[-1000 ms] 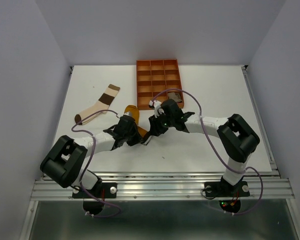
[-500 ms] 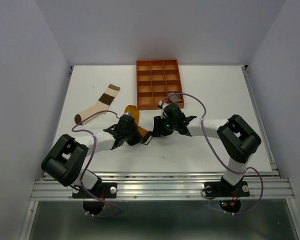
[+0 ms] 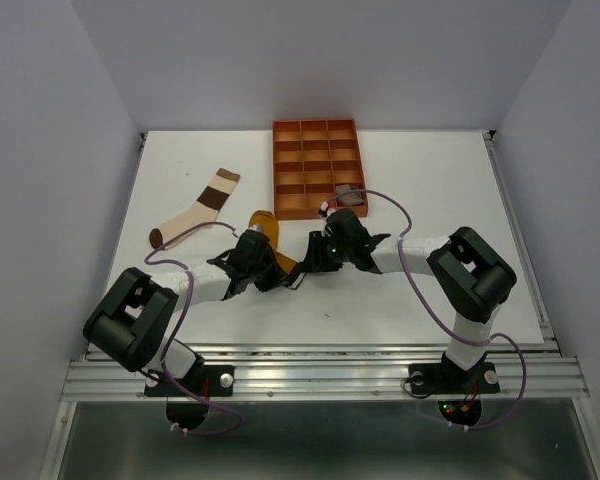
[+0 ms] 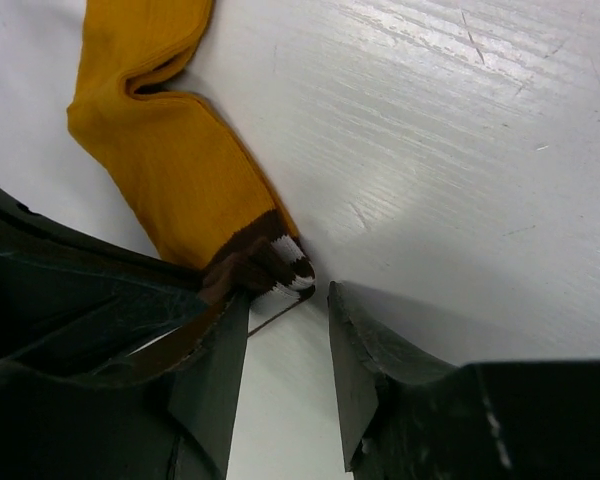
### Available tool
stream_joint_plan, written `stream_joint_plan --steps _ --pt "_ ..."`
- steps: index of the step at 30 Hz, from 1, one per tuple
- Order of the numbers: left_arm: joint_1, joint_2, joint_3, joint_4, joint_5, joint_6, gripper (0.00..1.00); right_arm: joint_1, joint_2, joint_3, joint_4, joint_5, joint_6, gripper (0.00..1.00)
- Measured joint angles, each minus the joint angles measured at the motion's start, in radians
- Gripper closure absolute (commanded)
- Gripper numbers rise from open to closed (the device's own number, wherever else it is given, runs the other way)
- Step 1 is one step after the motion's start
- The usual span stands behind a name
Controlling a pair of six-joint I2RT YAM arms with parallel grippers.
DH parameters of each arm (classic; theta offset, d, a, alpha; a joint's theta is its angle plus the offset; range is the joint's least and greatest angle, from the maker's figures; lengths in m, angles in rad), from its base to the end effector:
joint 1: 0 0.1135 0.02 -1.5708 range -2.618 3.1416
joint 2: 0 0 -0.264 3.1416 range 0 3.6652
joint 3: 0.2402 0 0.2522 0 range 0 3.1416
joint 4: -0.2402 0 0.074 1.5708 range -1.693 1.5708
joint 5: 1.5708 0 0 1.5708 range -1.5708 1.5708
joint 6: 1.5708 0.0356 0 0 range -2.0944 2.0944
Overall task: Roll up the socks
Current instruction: Roll the sock at the center of the board.
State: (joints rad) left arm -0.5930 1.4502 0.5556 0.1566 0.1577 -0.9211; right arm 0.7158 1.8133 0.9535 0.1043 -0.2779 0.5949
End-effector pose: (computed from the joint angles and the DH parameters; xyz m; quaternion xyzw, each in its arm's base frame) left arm 0.2200 -0.1550 0.1486 -0.1175 0.9047 -0.3293 0.2436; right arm 0.2709 0.2485 0.1491 -0.1097 0.9042 0.3401 0.2338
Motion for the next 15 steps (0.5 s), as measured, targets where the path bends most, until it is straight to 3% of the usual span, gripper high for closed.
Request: stream_joint_plan --steps 5,7,11,15 --pt "0.000 0.000 -0.006 0.012 0.003 0.000 1.00 0.005 0.020 0.010 0.005 0.002 0.020 0.64" --pt "0.001 0.000 -0.006 0.013 0.004 0.000 1.00 0.011 0.026 0.016 0.008 0.002 0.025 0.71" --pt "0.002 0.000 -0.008 0.019 0.011 0.008 1.00 0.019 0.049 0.042 -0.006 0.009 0.039 0.99" --pt "0.002 -0.002 -0.008 0.015 0.012 0.029 0.94 0.022 0.066 0.117 -0.127 0.037 0.041 0.99"
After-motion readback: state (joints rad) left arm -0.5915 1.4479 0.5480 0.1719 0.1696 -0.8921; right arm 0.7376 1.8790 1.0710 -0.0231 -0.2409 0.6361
